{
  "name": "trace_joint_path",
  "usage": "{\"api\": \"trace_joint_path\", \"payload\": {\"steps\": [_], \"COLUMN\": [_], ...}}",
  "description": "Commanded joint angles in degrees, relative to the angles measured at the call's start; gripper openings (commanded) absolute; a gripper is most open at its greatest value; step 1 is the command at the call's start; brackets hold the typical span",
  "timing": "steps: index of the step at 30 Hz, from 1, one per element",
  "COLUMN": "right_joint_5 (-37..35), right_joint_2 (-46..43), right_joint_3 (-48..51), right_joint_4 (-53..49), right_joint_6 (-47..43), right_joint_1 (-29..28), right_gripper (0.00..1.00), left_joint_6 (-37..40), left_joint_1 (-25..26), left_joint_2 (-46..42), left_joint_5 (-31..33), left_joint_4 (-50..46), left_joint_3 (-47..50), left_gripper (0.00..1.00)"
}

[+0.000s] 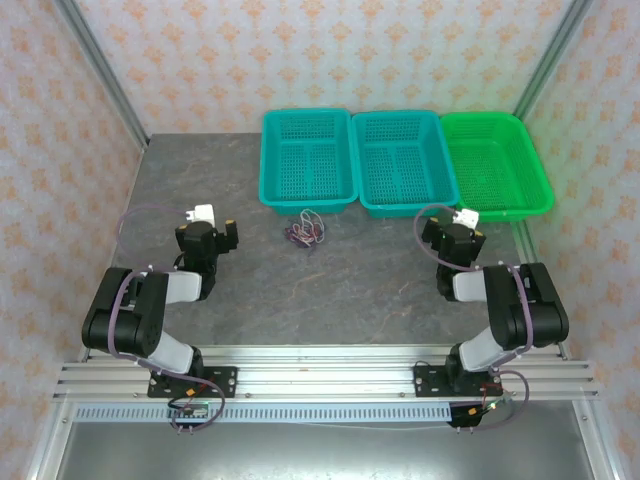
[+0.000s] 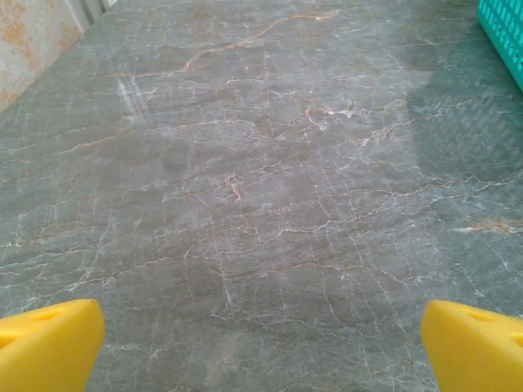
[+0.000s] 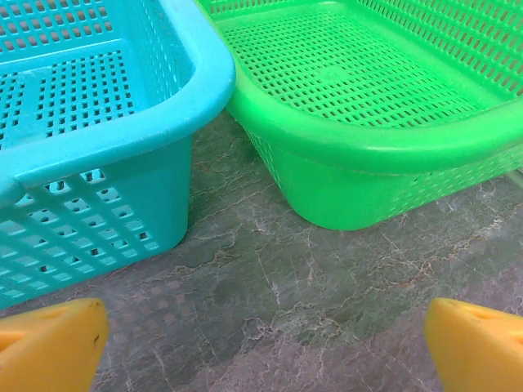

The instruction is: Untangle the cables

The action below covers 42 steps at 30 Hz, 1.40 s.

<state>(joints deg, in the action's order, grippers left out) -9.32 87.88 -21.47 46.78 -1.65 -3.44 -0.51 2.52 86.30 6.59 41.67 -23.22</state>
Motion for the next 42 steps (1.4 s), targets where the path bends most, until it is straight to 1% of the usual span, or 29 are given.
{"api": "trace_joint_path", "payload": {"steps": [1, 6, 10, 16, 19, 21, 22, 23, 24, 25, 26, 27, 29, 31, 32, 34, 37, 40, 42], "right_joint_5": [0.2, 0.2, -2.9, -2.9, -4.6, -3.1, -5.1, -8.5, -9.3, -9.8, -8.3, -5.2, 3.9, 11.1, 15.1, 23.7, 34.5, 39.0, 39.7], "right_joint_2": [-0.3, -0.3, -0.5, -0.7, -2.9, -3.5, -5.2, -9.1, -13.8, -18.6, -22.6, -25.2, -29.8, -32.1, -32.3, -31.0, -25.7, -19.1, -15.4], "right_joint_3": [-1.2, -1.1, -0.4, -0.1, 0.0, 1.9, 2.3, 0.8, -1.8, -5.3, -8.1, -9.5, -10.8, -11.6, -12.5, -15.4, -22.3, -30.2, -33.1], "right_joint_4": [1.0, 1.1, 1.9, 2.3, 0.7, 4.3, 5.0, -2.1, -11.8, -23.5, -31.9, -36.4, -40.2, -41.5, -42.3, -43.9, -49.8, -58.5, -61.2], "right_joint_6": [-0.6, -0.5, 1.6, 1.6, 2.6, 1.3, 0.1, 0.3, 2.8, 8.7, 12.8, 15.8, 20.3, 24.3, 25.6, 25.2, 22.7, 19.4, 17.7], "right_joint_1": [0.0, 0.1, 0.7, 0.7, 0.8, 0.7, -0.5, -1.9, -2.3, -2.1, -2.0, -2.0, -2.2, -2.9, -3.6, -5.6, -10.0, -14.6, -16.7], "right_gripper": [0.99, 0.99, 0.99, 0.99, 0.99, 0.99, 0.99, 0.99, 0.99, 0.99, 0.99, 0.99, 0.99, 0.99, 0.99, 0.99, 0.99, 0.99, 0.99], "left_joint_6": [0.6, 0.5, 0.5, 0.6, 0.6, 0.8, 0.9, 0.8, 0.5, 0.1, -0.5, -1.0, -2.8, -5.9, -7.5, -10.2, -12.7, -15.4, -17.5], "left_joint_1": [0.2, 0.2, 0.1, 0.1, 0.2, 0.2, 0.4, 0.7, 0.9, 1.2, 1.6, 2.0, 3.9, 5.5, 6.1, 7.5, 12.9, 19.6, 23.4], "left_joint_2": [-0.5, -0.5, -0.5, -0.5, -0.6, -1.3, -2.7, -4.9, -7.1, -10.1, -13.3, -15.9, -21.9, -25.9, -27.1, -27.8, -25.9, -21.3, -17.6], "left_joint_5": [0.5, 0.5, 0.5, 0.5, 0.5, 0.0, 0.5, 1.8, 3.3, 4.8, 5.8, 6.4, 8.7, 10.7, 9.0, 2.3, -4.7, -8.4, -10.7], "left_joint_4": [1.0, 1.1, 1.0, 1.0, 1.2, 0.3, -0.9, -2.7, -5.8, -10.2, -14.3, -16.9, -23.3, -31.3, -35.3, -42.6, -53.8, -63.4, -66.2], "left_joint_3": [-1.1, -1.1, -1.1, -1.1, -1.0, -1.2, -1.3, -1.3, -1.9, -2.8, -3.5, -4.0, -5.9, -9.8, -12.1, -17.6, -26.2, -33.7, -36.5], "left_gripper": [1.0, 1.0, 1.0, 1.0, 0.98, 0.96, 0.96, 0.96, 0.96, 0.96, 0.96, 0.97, 0.97, 0.97, 0.97, 0.97, 0.97, 0.96, 0.92]}}
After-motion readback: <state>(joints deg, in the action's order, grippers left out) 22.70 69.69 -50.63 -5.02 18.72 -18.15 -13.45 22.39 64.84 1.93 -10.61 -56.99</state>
